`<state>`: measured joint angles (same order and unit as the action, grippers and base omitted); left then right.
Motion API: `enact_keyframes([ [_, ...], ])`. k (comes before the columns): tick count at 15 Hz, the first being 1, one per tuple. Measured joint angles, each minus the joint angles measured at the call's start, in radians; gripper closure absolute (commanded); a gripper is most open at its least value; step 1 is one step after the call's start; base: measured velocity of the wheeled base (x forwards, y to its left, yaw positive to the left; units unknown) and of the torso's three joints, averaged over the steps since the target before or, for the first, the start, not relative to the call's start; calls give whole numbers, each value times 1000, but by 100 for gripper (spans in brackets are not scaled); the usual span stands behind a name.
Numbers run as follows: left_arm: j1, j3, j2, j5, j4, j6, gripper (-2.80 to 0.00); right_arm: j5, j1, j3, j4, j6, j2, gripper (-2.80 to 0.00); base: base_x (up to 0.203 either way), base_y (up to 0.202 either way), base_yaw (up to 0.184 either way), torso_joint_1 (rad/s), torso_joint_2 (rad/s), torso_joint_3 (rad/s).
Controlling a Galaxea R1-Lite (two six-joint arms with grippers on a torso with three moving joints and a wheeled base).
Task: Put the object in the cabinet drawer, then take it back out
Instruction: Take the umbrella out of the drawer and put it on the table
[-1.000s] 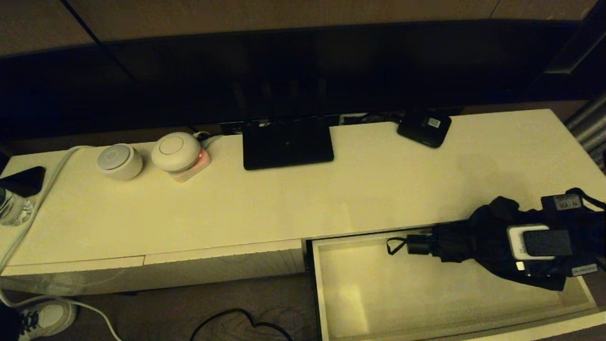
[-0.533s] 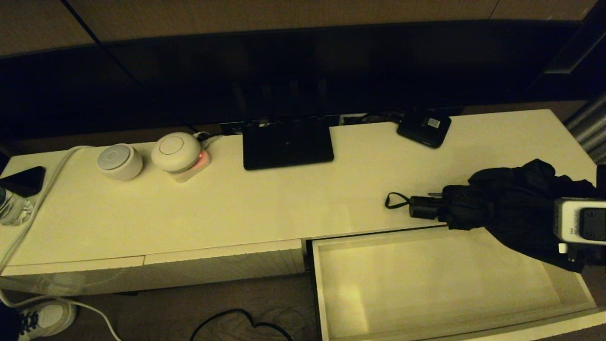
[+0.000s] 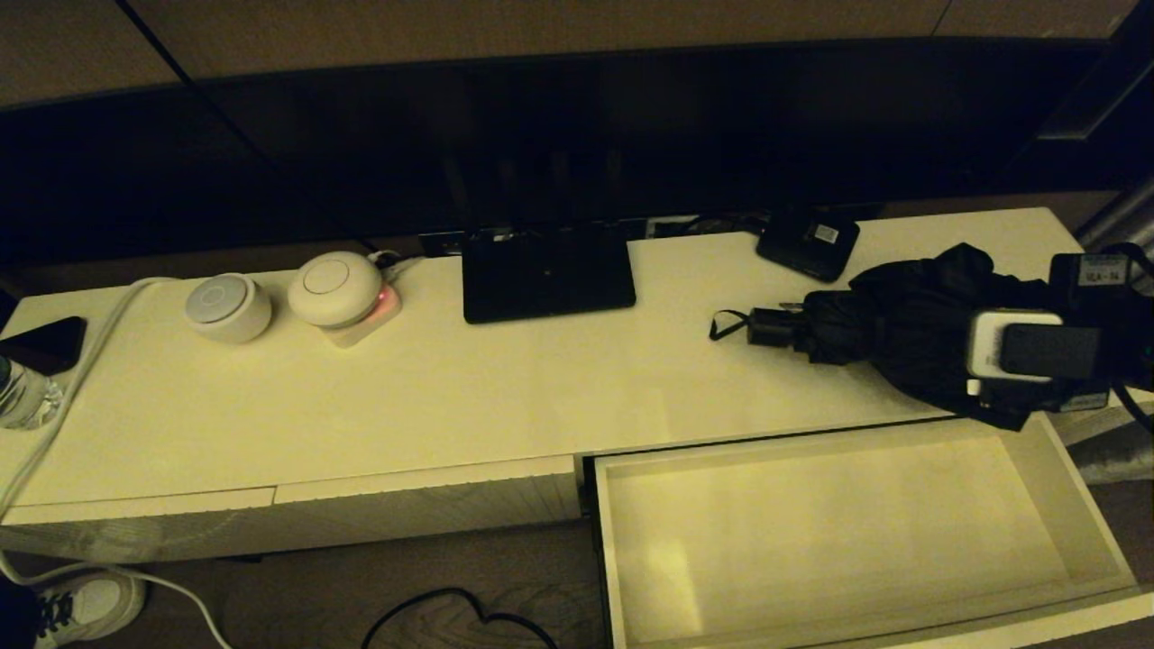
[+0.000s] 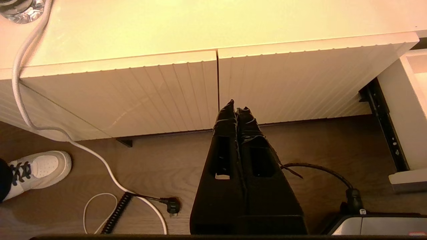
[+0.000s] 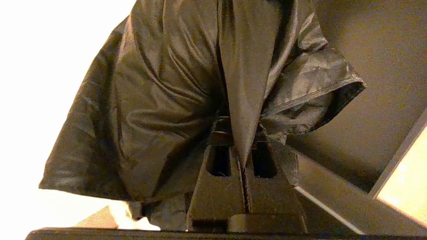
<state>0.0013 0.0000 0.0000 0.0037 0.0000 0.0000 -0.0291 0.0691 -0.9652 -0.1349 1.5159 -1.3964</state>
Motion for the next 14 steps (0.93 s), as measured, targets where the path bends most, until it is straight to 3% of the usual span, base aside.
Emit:
enact_keyframes([
  [6,0,0,0,1,0,0,0,7,15,-60,-164,4,-202,0,0,0,0,0,0,0],
  [14,0,0,0,1,0,0,0,62,66,-68,-179,7,-224,0,0,0,0,0,0,0],
])
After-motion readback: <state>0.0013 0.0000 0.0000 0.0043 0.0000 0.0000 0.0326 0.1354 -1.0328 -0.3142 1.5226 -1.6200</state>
